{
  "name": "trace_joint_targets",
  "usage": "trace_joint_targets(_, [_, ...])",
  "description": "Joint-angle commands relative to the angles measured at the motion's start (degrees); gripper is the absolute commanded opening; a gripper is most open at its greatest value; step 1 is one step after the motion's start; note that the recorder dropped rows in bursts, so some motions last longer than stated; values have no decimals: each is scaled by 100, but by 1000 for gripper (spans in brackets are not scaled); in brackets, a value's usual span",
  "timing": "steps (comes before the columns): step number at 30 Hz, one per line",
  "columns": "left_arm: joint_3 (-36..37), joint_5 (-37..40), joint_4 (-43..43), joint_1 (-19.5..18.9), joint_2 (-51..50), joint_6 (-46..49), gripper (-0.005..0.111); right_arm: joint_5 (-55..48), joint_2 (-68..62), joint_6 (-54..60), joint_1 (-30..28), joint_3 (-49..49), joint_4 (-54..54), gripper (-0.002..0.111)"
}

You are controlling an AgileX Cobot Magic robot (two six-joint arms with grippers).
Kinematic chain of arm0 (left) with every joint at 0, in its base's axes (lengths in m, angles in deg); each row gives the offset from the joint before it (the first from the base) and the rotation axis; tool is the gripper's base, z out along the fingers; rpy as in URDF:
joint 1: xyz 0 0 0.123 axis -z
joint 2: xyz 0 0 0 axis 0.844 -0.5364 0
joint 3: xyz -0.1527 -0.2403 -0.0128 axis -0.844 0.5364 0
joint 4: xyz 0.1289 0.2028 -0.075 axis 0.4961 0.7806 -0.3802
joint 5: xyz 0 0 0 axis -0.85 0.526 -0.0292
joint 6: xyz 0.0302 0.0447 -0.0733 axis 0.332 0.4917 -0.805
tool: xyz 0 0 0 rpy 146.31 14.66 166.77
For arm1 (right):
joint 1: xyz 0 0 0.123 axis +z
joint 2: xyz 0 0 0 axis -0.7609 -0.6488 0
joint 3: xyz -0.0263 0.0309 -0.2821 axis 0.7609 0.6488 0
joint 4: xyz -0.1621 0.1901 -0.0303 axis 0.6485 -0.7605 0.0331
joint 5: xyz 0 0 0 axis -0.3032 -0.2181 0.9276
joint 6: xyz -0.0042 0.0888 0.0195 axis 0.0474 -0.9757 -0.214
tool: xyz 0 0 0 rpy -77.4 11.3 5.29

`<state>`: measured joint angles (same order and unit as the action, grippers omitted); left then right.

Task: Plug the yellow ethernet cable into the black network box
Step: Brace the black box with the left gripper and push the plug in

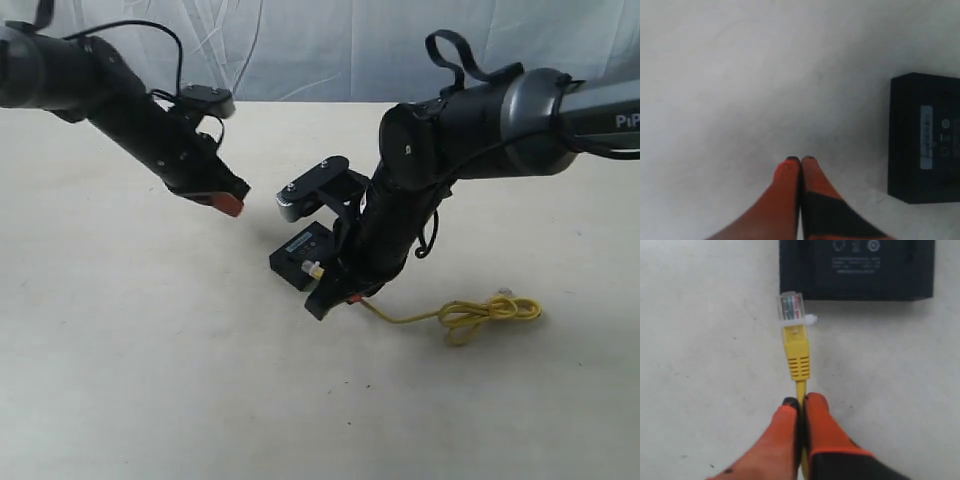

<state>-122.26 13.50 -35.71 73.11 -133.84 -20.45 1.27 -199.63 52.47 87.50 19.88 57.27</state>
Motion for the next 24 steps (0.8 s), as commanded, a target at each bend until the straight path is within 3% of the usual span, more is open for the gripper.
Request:
trace_joint_targets(1, [-287, 406, -391, 193, -420, 240, 0, -6, -52, -484, 43, 33, 627, -1])
trace_joint_targets(15, [-456, 857, -1363, 197, -737, 791, 0, 279, -452, -574, 43, 33, 808, -1])
trace_joint_targets(24, [-456, 1175, -1560, 225, -960, 856, 0, 583, -452, -574, 43, 33, 829, -1])
